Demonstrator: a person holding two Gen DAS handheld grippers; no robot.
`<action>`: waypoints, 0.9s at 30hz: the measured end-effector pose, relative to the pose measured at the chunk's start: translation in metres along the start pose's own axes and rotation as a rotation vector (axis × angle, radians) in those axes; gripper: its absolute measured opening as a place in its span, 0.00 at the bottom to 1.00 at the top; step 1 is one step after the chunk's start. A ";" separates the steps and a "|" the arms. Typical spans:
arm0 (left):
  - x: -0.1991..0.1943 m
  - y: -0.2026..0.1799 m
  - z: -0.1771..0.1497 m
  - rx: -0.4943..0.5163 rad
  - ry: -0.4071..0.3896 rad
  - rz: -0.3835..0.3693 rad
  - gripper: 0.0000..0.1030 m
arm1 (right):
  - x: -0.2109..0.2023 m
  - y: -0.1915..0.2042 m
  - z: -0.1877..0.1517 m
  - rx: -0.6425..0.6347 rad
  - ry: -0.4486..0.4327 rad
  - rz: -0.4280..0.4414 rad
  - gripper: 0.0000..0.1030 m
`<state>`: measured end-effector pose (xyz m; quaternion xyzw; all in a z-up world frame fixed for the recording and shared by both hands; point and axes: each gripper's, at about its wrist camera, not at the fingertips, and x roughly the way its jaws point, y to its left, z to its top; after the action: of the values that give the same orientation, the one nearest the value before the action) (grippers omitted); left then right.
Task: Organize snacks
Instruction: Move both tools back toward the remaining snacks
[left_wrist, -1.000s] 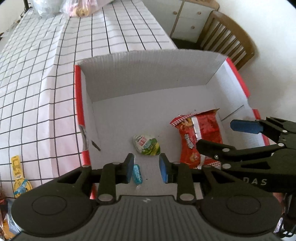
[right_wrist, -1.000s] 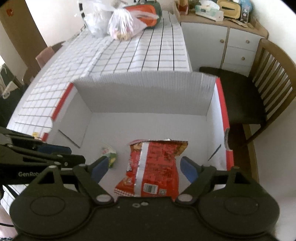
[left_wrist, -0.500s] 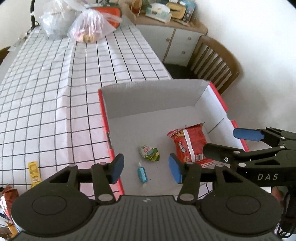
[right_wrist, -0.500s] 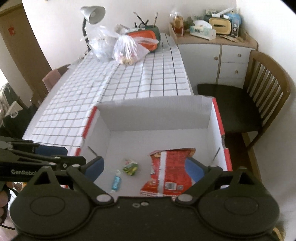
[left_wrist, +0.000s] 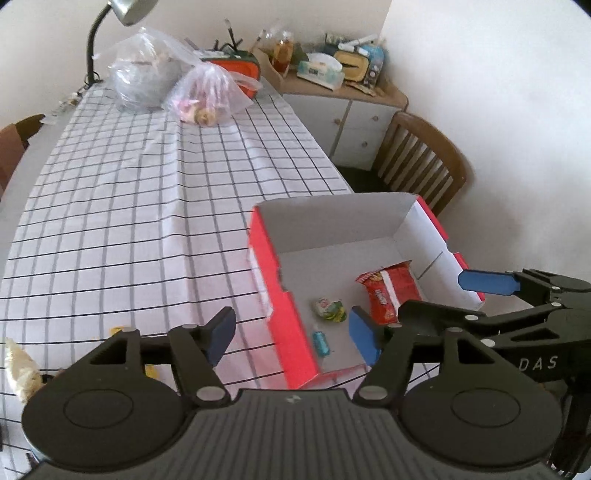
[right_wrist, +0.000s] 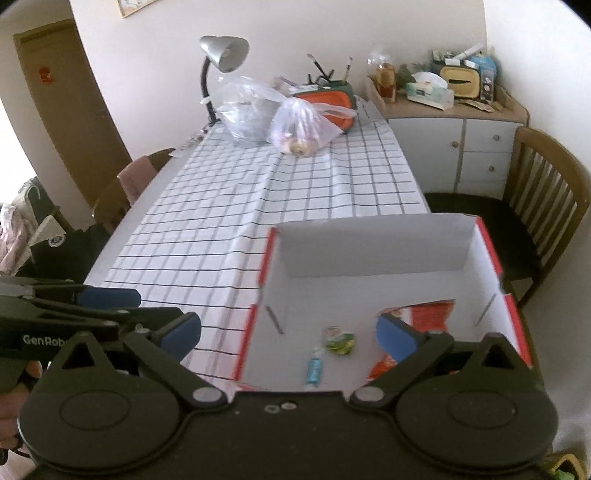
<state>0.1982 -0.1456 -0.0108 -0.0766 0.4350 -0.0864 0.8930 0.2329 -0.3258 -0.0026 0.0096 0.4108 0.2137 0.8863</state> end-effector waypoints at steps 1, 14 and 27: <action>-0.005 0.005 -0.003 0.002 -0.008 0.004 0.66 | 0.000 0.005 -0.001 0.003 -0.002 0.006 0.99; -0.051 0.082 -0.041 -0.040 -0.050 0.052 0.75 | 0.020 0.082 -0.025 -0.003 0.020 0.061 0.99; -0.080 0.177 -0.083 -0.121 -0.037 0.169 0.75 | 0.055 0.143 -0.045 -0.026 0.099 0.106 0.99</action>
<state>0.0994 0.0395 -0.0374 -0.0952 0.4278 0.0173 0.8987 0.1788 -0.1821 -0.0444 0.0092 0.4501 0.2661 0.8523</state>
